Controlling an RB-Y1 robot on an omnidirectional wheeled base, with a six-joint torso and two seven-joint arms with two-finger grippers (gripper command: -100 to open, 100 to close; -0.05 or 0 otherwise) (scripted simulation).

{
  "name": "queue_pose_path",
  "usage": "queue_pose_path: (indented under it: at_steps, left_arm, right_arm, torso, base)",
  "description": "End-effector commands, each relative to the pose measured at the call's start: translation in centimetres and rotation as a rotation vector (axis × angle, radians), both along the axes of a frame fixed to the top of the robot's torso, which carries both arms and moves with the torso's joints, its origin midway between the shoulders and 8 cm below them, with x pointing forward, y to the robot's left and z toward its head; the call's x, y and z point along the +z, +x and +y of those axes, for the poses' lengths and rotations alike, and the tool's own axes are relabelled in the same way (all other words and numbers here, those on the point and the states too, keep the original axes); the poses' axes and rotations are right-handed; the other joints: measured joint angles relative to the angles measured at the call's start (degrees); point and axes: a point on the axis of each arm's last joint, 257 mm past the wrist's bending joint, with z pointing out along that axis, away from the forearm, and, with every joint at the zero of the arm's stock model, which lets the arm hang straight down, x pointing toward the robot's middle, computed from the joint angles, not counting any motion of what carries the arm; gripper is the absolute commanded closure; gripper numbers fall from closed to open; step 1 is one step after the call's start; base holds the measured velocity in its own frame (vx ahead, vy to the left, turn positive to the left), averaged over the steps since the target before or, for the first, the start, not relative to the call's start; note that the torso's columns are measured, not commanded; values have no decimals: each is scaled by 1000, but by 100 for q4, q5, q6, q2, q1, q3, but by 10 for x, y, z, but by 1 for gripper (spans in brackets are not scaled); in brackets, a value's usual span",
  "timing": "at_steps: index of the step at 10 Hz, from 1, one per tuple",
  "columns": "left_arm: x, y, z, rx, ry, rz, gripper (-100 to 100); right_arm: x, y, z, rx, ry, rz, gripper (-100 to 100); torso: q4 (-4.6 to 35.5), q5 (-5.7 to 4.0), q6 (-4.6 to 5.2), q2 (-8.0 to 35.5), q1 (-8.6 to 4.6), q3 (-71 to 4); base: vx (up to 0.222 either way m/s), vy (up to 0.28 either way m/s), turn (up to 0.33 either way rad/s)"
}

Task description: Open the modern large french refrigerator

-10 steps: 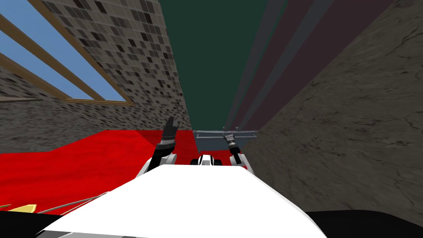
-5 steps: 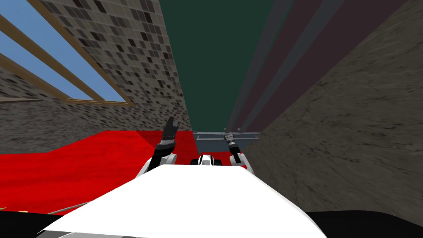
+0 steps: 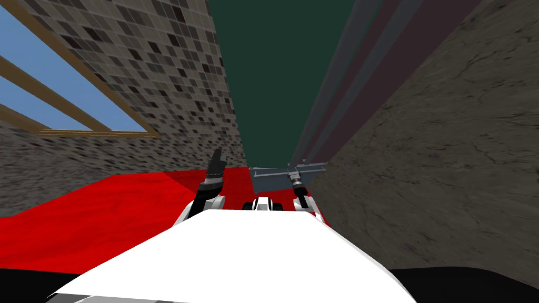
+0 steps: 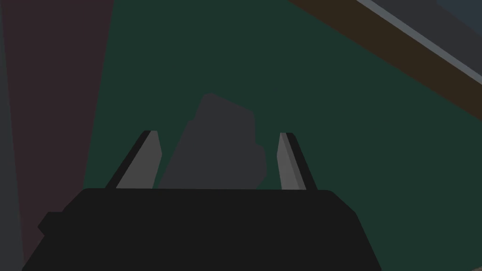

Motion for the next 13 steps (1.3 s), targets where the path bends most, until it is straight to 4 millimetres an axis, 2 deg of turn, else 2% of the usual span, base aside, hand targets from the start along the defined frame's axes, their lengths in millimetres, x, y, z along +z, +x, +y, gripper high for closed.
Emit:
queue_pose_path:
  at_steps: [1,5,6,7,9,13]
  left_arm:
    - [0,0,0,0,0,0,0]
    - [0,0,0,0,0,0,0]
    - [0,0,0,0,0,0,0]
    - [0,0,0,0,0,0,0]
    - [0,0,0,0,0,0,0]
    - [0,0,0,0,0,0,0]
  right_arm:
    - [2,-5,-12,-46,0,-3,100]
    - [3,-14,-35,-125,-1,0,100]
    - [1,-13,-31,-114,2,5,100]
    - [-2,-16,-41,-134,3,12,100]
    - [-1,-20,-57,-163,3,10,100]
    - [2,-30,-89,-222,1,3,100]
  torso:
    - [4,3,2,-3,-6,-5]
    - [7,3,8,0,-18,-4]
    - [11,3,19,18,-27,7]
    - [15,0,7,-8,-57,-6]
    - [-6,4,35,-29,-10,-19]
    - [7,4,1,-17,-13,-11]
  base:
    - [-130,212,-189]
    - [-121,207,-183]
    - [-75,90,-51]
    - [-21,131,-141]
    - [-6,283,-284]
    - [-41,293,-262]
